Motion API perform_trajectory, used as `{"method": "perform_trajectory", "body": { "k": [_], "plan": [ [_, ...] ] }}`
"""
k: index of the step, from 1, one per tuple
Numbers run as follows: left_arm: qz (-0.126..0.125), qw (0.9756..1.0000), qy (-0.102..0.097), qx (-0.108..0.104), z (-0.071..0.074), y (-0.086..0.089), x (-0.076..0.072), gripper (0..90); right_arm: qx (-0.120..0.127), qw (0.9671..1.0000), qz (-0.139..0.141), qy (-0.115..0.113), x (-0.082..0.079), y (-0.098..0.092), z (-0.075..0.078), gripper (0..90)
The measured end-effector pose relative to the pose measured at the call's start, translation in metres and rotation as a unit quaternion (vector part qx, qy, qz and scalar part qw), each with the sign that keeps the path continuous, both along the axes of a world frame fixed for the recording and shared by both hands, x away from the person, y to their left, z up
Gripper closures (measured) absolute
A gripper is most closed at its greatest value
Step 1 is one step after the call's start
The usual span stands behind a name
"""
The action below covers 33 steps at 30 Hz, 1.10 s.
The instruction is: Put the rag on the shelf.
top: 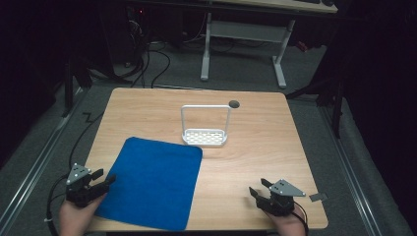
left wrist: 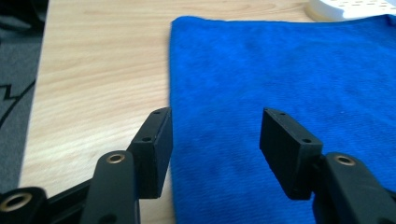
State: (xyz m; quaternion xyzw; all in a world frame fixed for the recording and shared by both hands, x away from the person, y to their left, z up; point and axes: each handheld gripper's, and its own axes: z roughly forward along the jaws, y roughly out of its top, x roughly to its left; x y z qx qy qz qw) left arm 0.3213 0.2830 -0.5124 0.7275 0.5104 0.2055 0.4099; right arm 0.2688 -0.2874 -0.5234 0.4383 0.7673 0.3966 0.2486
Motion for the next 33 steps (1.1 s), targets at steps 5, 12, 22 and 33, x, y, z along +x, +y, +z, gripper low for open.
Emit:
{"method": "perform_trajectory", "body": {
  "k": [5,12,22,33],
  "plan": [
    [-0.012,0.9999,0.006,0.007,-0.001,-0.008,0.001,45.6,0.006,1.0000,0.000,0.005,0.001,-0.001,-0.001,43.1],
    [-0.036,0.9992,0.006,0.016,0.000,-0.025,-0.002,48.4,0.021,0.9998,-0.003,0.004,0.002,-0.002,0.000,45.5],
    [-0.043,0.9986,0.026,0.014,-0.001,-0.021,0.002,68.4,0.043,0.9971,0.063,0.007,0.007,0.040,0.008,63.8],
    [-0.025,0.9978,0.057,0.022,-0.009,-0.002,0.007,89.0,0.027,0.9857,0.165,0.017,0.030,0.131,0.014,90.0]
  ]
}}
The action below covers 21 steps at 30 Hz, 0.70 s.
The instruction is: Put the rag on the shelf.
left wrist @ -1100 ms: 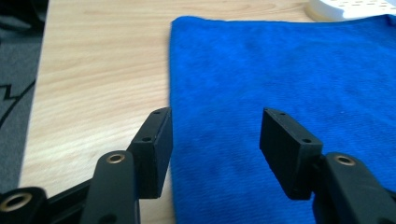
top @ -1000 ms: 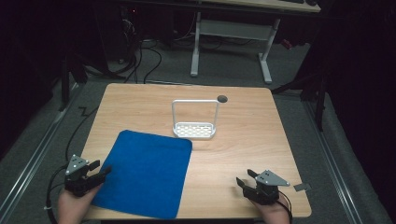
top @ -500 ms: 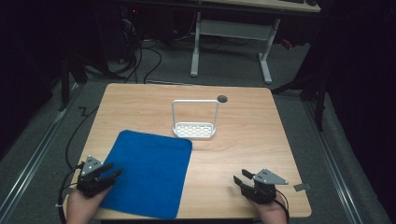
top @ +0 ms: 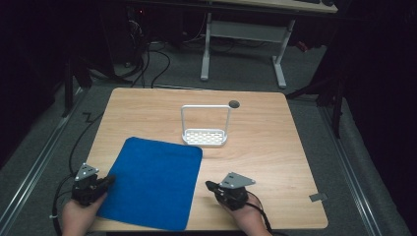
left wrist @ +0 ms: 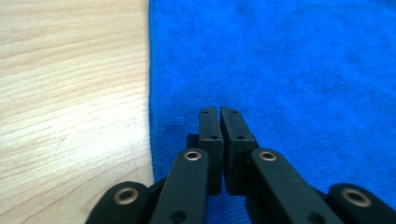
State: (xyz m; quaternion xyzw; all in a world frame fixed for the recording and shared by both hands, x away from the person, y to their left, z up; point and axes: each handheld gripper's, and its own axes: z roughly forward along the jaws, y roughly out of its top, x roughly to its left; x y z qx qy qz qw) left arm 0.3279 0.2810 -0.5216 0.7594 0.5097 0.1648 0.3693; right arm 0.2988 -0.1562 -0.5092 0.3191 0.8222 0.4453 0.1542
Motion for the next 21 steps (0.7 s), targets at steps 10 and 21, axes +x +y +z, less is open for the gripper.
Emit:
{"method": "perform_trajectory", "body": {
  "k": [10,21],
  "plan": [
    [-0.007,0.9998,0.015,0.009,-0.008,0.002,0.004,90.0,-0.070,0.9962,0.044,0.029,0.028,0.069,-0.018,90.0],
    [-0.081,0.9964,0.020,0.012,-0.006,-0.028,-0.004,90.0,-0.077,0.9958,0.037,0.033,0.016,0.039,-0.022,90.0]
  ]
}}
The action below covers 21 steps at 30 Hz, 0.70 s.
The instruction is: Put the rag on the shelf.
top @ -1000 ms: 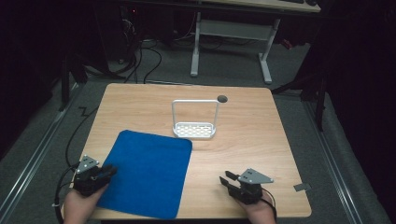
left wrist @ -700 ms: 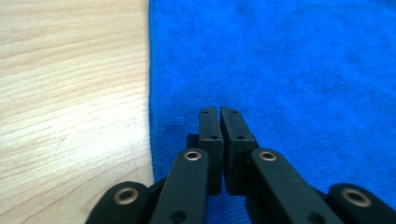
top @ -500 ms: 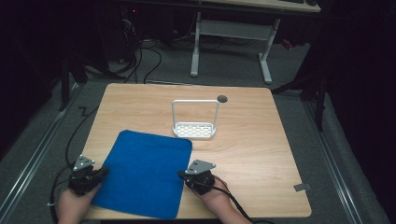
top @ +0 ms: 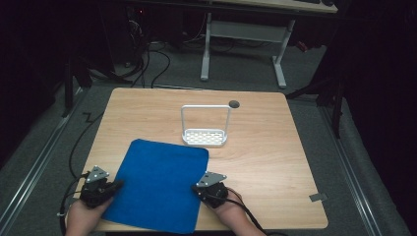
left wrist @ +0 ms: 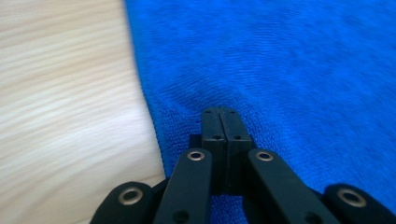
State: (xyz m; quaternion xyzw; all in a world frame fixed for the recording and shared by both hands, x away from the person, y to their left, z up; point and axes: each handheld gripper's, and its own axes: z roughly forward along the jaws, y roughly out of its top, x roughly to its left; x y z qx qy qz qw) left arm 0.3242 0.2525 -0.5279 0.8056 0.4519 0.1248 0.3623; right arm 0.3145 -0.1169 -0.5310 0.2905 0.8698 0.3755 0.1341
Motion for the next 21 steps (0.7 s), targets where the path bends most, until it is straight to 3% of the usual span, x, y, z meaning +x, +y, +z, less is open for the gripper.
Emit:
{"method": "perform_trajectory", "body": {
  "k": [5,11,15,21],
  "plan": [
    [-0.043,0.9990,-0.003,0.012,0.002,-0.028,-0.006,90.0,-0.004,0.9999,-0.010,-0.006,-0.009,-0.024,0.000,90.0],
    [-0.078,0.9969,0.003,-0.001,0.001,-0.048,-0.011,90.0,-0.001,0.9996,-0.029,0.001,-0.016,-0.049,0.001,90.0],
    [-0.096,0.9954,-0.007,-0.003,0.000,-0.059,-0.014,90.0,-0.003,0.9991,-0.041,0.000,-0.019,-0.061,0.001,90.0],
    [-0.117,0.9926,0.007,-0.032,-0.002,-0.070,-0.016,90.0,-0.002,0.9985,-0.055,-0.002,-0.023,-0.081,0.001,90.0]
  ]
}}
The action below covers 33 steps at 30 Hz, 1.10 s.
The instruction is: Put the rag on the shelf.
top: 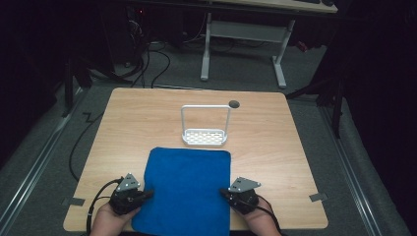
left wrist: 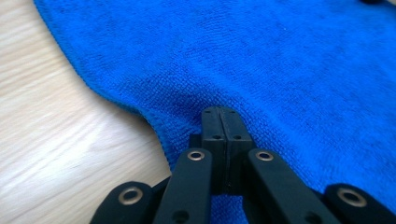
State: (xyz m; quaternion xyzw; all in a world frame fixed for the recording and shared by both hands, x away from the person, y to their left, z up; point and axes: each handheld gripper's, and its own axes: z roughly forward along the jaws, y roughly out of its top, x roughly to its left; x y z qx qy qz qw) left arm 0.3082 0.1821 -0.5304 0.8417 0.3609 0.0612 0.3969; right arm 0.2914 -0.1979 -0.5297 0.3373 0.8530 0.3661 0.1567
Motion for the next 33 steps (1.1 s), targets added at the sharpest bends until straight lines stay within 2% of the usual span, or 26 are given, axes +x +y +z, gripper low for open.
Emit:
{"method": "perform_trajectory", "body": {
  "k": [4,7,13,17,19,20,23,26,28,31,32,33],
  "plan": [
    [-0.018,0.9997,0.011,-0.014,-0.001,-0.011,-0.003,90.0,0.001,0.9999,-0.010,0.000,-0.001,-0.011,0.000,90.0],
    [-0.029,0.9994,0.011,-0.018,-0.002,-0.020,-0.005,89.9,0.001,0.9999,-0.016,0.000,-0.002,-0.017,0.000,90.0],
    [-0.060,0.9974,0.025,-0.033,-0.003,-0.037,-0.011,89.3,-0.006,0.9996,-0.026,-0.005,-0.010,-0.036,0.001,90.0],
    [-0.079,0.9960,0.027,-0.032,-0.002,-0.046,-0.016,88.1,-0.006,0.9991,-0.042,-0.005,-0.016,-0.054,0.001,89.8],
    [-0.084,0.9956,0.026,-0.031,-0.002,-0.049,-0.018,87.1,0.002,0.9986,-0.052,0.001,-0.019,-0.066,0.001,89.2],
    [-0.088,0.9954,0.025,-0.029,-0.002,-0.050,-0.019,87.1,0.002,0.9986,-0.052,0.001,-0.019,-0.066,0.001,89.2],
    [-0.083,0.9957,0.027,-0.031,-0.002,-0.049,-0.021,85.8,0.008,0.9981,-0.060,0.006,-0.022,-0.071,0.001,88.3],
    [-0.083,0.9956,0.030,-0.031,0.000,-0.048,-0.023,82.5,0.004,0.9984,-0.056,0.003,-0.022,-0.069,0.002,85.1],
    [-0.076,0.9964,0.021,-0.033,0.001,-0.045,-0.022,77.8,0.013,0.9987,-0.050,-0.001,-0.023,-0.067,0.003,82.5],
    [-0.044,0.9974,0.007,-0.056,0.004,-0.035,-0.014,69.5,0.030,0.9982,-0.052,-0.003,-0.022,-0.067,0.005,79.4],
    [-0.026,0.9976,0.001,-0.064,0.004,-0.031,-0.009,63.6,0.034,0.9981,-0.050,-0.007,-0.020,-0.067,0.005,78.2],
    [-0.014,0.9977,-0.002,-0.066,0.004,-0.029,-0.005,63.6,0.034,0.9981,-0.050,-0.007,-0.020,-0.067,0.005,78.2]
  ]
}}
